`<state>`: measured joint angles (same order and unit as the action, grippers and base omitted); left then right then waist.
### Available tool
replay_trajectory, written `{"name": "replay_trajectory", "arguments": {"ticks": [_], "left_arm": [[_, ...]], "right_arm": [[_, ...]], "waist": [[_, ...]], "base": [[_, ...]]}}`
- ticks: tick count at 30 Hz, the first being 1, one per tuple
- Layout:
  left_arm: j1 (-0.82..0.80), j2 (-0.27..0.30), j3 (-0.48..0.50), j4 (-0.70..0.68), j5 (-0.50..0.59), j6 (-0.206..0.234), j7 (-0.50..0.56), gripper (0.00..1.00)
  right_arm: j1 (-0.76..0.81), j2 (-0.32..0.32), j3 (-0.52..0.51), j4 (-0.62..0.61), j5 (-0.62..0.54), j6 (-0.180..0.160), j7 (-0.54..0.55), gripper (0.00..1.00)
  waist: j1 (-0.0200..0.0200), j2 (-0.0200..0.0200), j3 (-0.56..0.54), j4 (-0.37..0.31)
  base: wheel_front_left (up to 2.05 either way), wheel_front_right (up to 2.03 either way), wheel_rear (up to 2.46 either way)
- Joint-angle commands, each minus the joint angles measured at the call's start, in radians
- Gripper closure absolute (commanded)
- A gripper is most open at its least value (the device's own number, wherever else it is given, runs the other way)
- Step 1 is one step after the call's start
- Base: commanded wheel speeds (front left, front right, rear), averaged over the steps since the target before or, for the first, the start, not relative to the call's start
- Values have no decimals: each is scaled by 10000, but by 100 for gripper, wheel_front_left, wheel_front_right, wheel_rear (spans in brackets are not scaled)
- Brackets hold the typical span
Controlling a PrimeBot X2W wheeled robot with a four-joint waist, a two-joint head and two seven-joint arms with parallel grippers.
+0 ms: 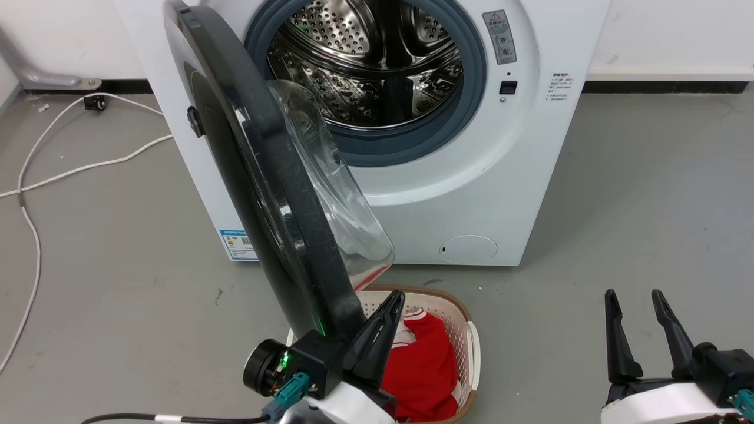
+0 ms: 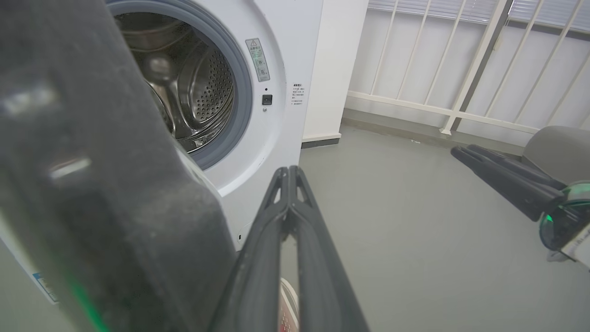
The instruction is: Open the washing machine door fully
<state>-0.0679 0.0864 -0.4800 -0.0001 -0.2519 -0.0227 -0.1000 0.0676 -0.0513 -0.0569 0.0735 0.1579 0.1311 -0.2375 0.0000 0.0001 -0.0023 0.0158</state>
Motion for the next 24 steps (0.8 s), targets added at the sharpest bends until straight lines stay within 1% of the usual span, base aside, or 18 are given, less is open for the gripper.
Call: {"name": "replay_trajectory", "arguments": {"ticks": [1,6,11,17,18,20,21,24], "left_arm": [[165,191,168,-45,9,153,-12,100],[738,299,275,-464,-99,436,34,100],[1348,492,382,-1032,-156,749,191,100],[1933,765,654,-1443,-183,1126,394,100],[1933,765,654,-1443,-183,1126,394,100],[2153,859,733,-1672,-215,1246,439,100],[2153,859,733,-1672,-215,1246,439,100],[2344,976,905,-1844,-237,1373,458,100]], "right_arm": [[-87,22,-8,47,77,-7,-16,0],[1,22,-23,86,124,-7,-39,0],[79,22,-58,114,164,-7,-59,0],[148,21,-42,158,199,-7,-96,0],[148,21,-42,158,199,-7,-96,0],[182,21,-92,171,228,-7,-108,0],[182,21,-92,171,228,-7,-108,0],[143,22,-84,192,236,-7,-120,0]], "waist": [[0,-1,-12,12],[0,-1,-52,213],[0,-1,-92,622],[0,-1,-164,1306],[0,-1,-164,1306],[0,-1,-198,1711],[0,-1,-198,1711],[0,-1,-219,2130]], "base": [[0,0,0],[0,0,0],[0,0,0],[0,0,0],[0,0,0],[0,0,0],[0,0,0],[0,0,0]]}}
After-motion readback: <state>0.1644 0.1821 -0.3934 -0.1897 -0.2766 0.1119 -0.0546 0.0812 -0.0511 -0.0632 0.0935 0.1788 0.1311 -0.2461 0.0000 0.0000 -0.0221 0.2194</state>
